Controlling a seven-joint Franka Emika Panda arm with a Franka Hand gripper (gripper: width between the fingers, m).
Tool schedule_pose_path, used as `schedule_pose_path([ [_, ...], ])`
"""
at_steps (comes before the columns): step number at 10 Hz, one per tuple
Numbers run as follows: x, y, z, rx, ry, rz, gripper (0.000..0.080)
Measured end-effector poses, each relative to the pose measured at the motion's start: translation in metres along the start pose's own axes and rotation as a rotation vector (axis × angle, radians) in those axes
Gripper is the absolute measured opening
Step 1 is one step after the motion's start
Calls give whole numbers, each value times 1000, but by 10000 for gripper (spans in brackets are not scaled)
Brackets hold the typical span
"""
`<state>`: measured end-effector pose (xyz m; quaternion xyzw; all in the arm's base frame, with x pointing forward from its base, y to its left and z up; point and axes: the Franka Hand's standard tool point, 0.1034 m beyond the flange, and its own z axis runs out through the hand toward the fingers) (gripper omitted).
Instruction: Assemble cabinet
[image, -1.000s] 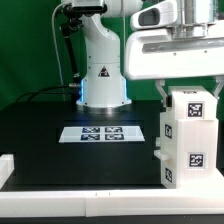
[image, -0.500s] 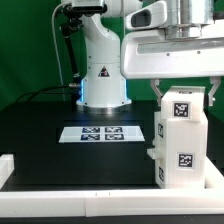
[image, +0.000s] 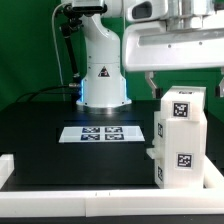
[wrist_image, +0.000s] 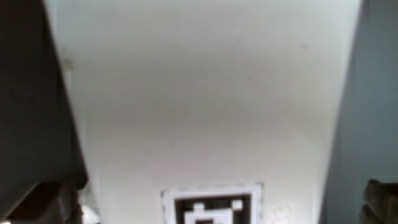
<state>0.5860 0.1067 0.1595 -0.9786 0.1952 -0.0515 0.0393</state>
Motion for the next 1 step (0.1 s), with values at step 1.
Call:
schedule_pose_path([
  [1,-1,-2,-6,0,0,0,798],
])
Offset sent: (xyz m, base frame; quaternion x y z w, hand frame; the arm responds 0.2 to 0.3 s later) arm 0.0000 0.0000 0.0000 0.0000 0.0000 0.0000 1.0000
